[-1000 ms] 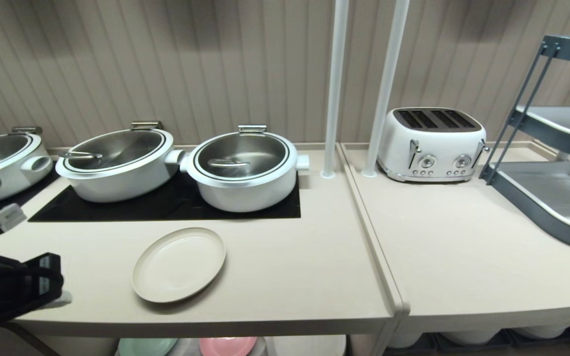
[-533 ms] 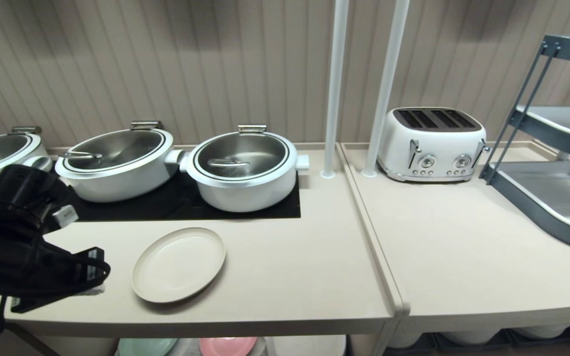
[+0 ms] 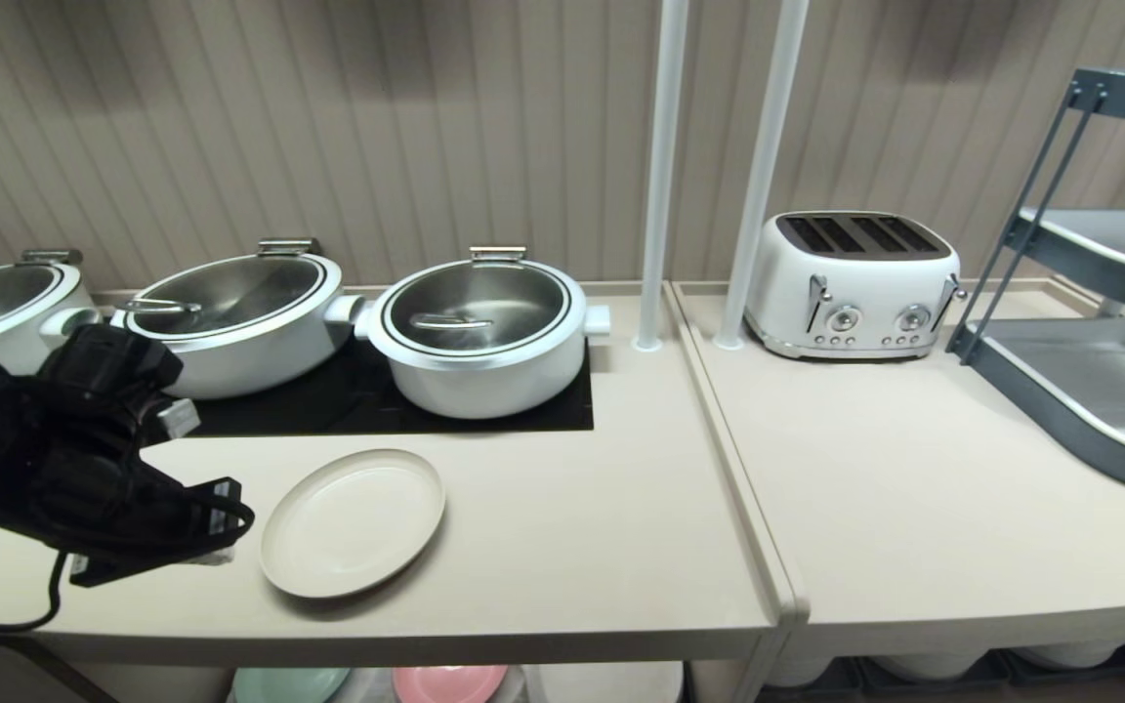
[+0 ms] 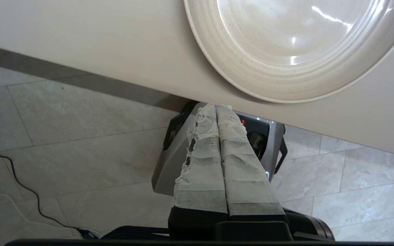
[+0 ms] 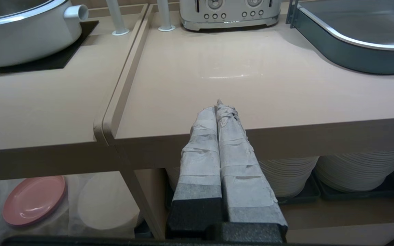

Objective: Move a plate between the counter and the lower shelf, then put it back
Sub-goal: Pick up the plate

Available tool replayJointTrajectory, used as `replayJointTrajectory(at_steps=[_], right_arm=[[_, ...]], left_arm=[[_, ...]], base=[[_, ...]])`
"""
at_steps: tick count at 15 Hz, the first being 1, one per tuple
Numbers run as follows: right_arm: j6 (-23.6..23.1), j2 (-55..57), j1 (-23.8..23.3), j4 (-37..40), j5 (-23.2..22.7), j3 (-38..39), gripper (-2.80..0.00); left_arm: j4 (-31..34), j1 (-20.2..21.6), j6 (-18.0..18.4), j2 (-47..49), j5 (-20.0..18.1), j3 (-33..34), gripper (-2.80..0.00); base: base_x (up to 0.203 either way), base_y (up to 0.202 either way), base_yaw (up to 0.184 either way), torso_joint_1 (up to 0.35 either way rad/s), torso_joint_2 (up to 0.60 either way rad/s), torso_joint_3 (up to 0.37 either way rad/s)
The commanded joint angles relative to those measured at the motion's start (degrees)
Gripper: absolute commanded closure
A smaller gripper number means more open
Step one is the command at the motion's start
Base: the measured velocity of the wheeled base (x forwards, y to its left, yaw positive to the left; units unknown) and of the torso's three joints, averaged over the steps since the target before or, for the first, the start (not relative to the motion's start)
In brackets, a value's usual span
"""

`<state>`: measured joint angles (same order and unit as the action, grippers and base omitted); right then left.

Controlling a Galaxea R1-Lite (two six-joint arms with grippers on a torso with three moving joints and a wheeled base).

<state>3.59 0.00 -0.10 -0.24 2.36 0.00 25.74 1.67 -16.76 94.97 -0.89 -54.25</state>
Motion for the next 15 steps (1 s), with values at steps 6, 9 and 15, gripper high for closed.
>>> replayJointTrajectory(at_steps=[6,9,15], right_arm=[[0.01,0.00,0.01,-0.02,0.01,0.00,0.00],[0.01,0.00,0.01,-0.02,0.01,0.00,0.00],[0.01,0.00,0.01,-0.02,0.01,0.00,0.00]], left_arm=[[-0.07,-0.45,-0.12,2.49,-3.05,-0.77,0.00],[-0.07,-0.09,-0.12,3.21,-3.16,-0.68,-2.80],[-0.19,0.02,-0.12,2.86,-3.07,-1.15,-2.80]], base=[[0.000,0.000,0.000,0.000,0.00,0.000],[0.000,0.000,0.000,0.000,0.00,0.000],[0.000,0.000,0.000,0.000,0.00,0.000]])
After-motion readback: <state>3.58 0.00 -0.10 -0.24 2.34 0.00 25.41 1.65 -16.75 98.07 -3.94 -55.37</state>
